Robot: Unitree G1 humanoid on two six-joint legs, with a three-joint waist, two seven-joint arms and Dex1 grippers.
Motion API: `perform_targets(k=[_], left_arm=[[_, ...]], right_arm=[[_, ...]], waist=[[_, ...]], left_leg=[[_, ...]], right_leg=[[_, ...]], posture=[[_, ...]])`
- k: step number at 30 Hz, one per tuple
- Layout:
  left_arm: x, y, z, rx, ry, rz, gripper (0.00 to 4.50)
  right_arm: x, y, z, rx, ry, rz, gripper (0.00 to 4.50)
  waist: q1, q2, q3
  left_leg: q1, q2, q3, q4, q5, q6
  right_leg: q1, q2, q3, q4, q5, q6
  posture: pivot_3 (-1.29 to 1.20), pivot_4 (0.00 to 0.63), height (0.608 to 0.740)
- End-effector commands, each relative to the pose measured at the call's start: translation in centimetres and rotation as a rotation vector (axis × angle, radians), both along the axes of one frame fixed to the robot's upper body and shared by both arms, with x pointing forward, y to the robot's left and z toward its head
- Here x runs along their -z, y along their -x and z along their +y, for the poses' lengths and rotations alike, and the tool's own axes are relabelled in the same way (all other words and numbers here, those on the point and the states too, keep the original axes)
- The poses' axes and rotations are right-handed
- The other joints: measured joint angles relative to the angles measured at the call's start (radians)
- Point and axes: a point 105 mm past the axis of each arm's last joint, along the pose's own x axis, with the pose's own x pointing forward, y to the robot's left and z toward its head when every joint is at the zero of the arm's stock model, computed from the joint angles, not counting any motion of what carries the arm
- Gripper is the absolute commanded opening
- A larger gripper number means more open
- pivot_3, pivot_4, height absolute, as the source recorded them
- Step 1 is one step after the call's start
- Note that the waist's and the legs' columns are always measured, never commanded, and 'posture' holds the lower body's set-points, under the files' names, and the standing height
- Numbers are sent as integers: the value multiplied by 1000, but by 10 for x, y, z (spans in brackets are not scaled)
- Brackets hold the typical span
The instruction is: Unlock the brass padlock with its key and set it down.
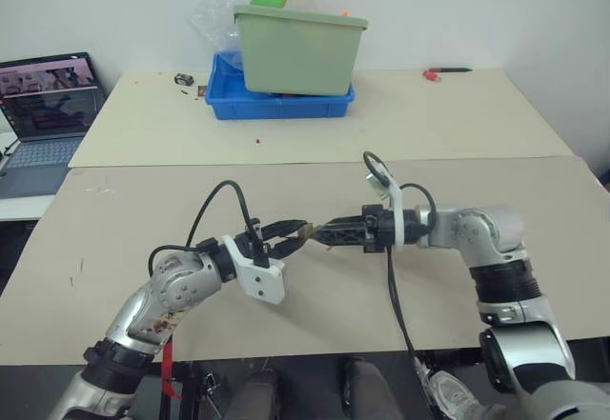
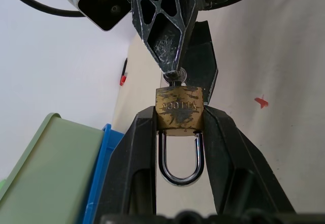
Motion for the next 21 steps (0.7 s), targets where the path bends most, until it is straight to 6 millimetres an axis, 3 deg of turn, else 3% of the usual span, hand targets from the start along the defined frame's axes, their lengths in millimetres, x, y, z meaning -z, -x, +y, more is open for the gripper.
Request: perform_targets(k=[1,12,15,21], left_arm=[[-15,4,-2,20,32,-45,801],[-15,5,-3,22,28,-48,801],[-15,5,-3,23,29,-48,801],[-15,6,-3,24,30,-49,801]], right_arm=[[-15,1,7,-27,-11,-60,4493],[-12,0,9,-21,-14,-47,4493],[-12,0,9,-20,-11,-48,3784],[-13,1,10,-25,-13,-50,1649]], waist=[[0,0,0],[0,0,0],[0,0,0],[-1,0,0]], left_leg=[[0,0,0,0,0,0],[0,0,0,0,0,0],[0,0,0,0,0,0],[0,0,0,0,0,0]], right_leg=[[0,0,0,0,0,0],[0,0,0,0,0,0],[0,0,0,0,0,0],[0,0,0,0,0,0]], posture=[[0,150,740],[0,150,740],[0,150,740],[0,150,740]])
